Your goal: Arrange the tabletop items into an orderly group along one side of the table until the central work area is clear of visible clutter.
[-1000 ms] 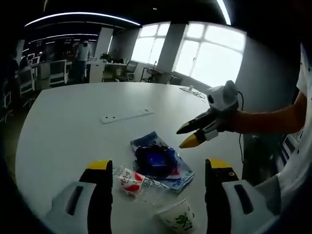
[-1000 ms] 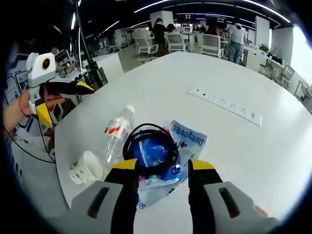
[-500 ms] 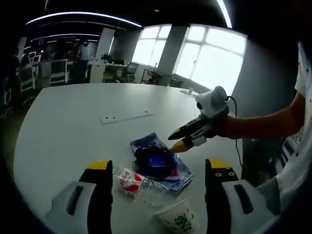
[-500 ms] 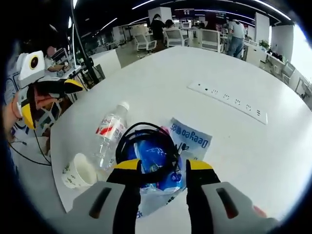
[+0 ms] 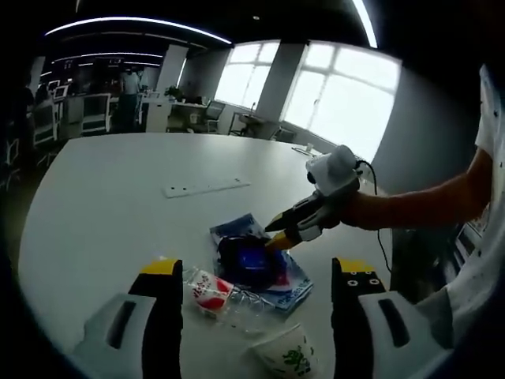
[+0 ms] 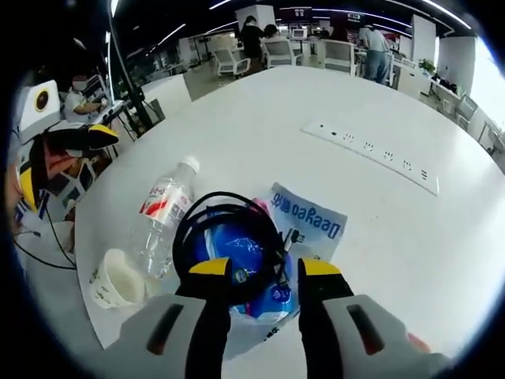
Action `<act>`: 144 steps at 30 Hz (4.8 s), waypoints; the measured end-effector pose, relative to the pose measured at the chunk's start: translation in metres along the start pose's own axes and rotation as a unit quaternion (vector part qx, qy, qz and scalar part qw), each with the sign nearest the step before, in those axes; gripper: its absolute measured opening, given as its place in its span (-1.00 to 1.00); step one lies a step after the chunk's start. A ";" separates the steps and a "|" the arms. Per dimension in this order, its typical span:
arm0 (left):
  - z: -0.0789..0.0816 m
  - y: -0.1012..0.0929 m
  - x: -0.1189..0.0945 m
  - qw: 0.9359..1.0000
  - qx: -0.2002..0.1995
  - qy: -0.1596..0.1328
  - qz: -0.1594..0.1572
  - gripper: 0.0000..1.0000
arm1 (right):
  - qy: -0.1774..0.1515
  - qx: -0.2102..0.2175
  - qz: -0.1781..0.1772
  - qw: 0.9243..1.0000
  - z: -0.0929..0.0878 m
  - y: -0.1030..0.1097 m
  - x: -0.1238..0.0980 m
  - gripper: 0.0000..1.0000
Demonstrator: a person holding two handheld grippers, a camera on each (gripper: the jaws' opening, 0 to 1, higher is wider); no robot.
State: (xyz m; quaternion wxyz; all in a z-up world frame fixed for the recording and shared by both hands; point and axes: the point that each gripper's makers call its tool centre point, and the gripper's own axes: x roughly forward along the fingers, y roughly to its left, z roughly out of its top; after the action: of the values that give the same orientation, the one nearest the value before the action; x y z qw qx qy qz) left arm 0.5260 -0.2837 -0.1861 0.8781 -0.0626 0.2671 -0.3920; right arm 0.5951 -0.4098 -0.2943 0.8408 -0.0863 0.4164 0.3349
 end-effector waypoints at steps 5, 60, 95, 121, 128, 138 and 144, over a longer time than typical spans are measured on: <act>-0.001 0.002 0.000 1.000 -0.004 -0.003 -0.001 0.57 | 0.002 0.004 -0.001 1.000 0.001 -0.002 0.007 -0.38; -0.003 0.004 0.013 1.000 -0.009 0.003 -0.011 0.49 | 0.024 0.013 -0.056 0.998 -0.004 -0.010 0.022 -0.82; -0.018 0.011 0.073 0.995 0.060 0.085 0.003 0.31 | -0.002 -0.001 -0.054 0.999 -0.005 -0.008 0.015 -0.84; -0.040 0.027 0.111 0.978 0.115 0.172 0.022 -0.18 | -0.017 -0.017 -0.056 0.998 0.002 -0.001 0.004 -0.85; -0.045 0.033 0.117 0.976 0.119 0.179 0.023 -0.45 | -0.020 -0.018 -0.057 0.998 0.003 -0.001 0.002 -0.85; -0.047 0.036 0.123 0.973 0.135 0.185 0.027 -0.70 | -0.021 -0.014 -0.056 0.998 0.002 -0.001 0.003 -0.85; -0.044 0.039 0.121 0.972 0.140 0.184 0.036 -0.91 | -0.022 -0.010 -0.057 0.998 0.003 -0.003 0.003 -0.85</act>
State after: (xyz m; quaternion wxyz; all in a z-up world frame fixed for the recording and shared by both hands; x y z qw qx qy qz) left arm 0.5954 -0.3396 -0.2869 0.8274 0.1442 0.3686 -0.3985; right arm 0.5999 -0.4099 -0.2951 0.8667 -0.1107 0.3887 0.2923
